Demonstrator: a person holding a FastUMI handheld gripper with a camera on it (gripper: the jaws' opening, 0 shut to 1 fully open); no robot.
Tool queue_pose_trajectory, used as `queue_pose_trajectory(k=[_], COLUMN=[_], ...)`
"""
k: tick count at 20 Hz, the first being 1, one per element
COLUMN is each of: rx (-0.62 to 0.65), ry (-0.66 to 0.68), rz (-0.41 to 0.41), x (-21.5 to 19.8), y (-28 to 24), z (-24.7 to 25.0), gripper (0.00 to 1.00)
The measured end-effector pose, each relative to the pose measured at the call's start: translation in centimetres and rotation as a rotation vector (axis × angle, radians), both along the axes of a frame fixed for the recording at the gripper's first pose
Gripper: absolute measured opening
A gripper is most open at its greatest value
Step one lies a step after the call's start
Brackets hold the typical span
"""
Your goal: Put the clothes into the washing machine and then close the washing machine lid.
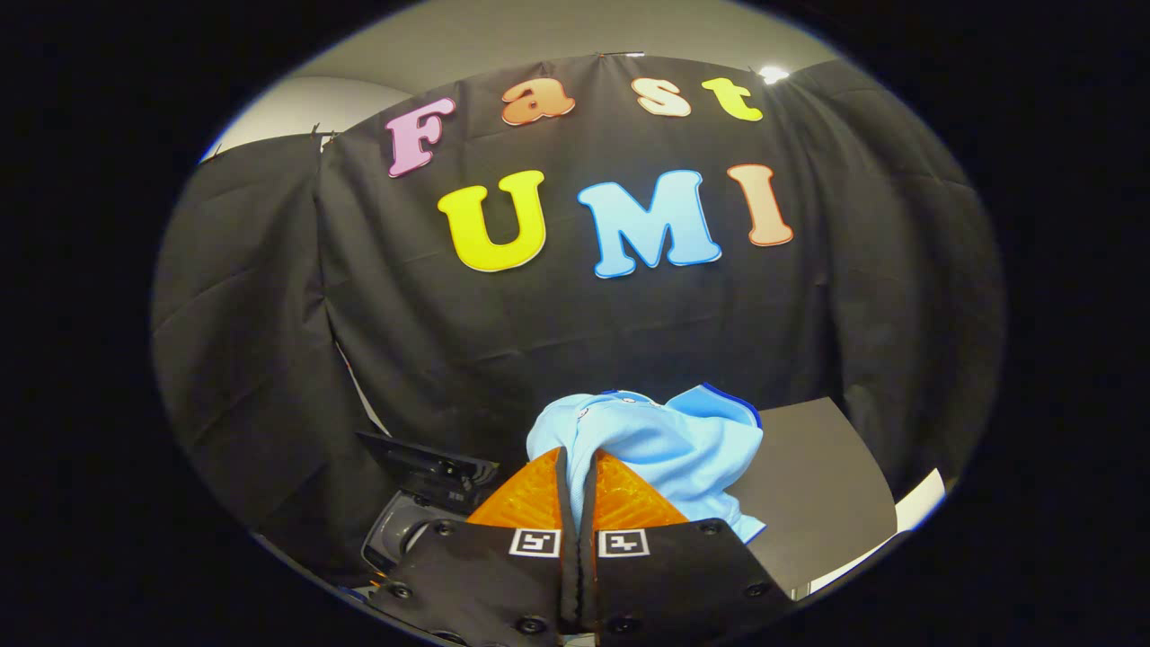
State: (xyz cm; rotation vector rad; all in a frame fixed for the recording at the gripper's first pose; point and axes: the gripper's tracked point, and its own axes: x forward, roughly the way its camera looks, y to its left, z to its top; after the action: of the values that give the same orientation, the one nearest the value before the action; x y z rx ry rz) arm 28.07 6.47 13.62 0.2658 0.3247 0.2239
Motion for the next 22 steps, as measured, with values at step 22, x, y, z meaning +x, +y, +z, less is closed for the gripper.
queue_pose_trajectory(k=[22], rx=[0.000], ry=[-0.043], rz=[0.471], x=[-3.4], y=[28.3], z=[4.4], gripper=[0.02])
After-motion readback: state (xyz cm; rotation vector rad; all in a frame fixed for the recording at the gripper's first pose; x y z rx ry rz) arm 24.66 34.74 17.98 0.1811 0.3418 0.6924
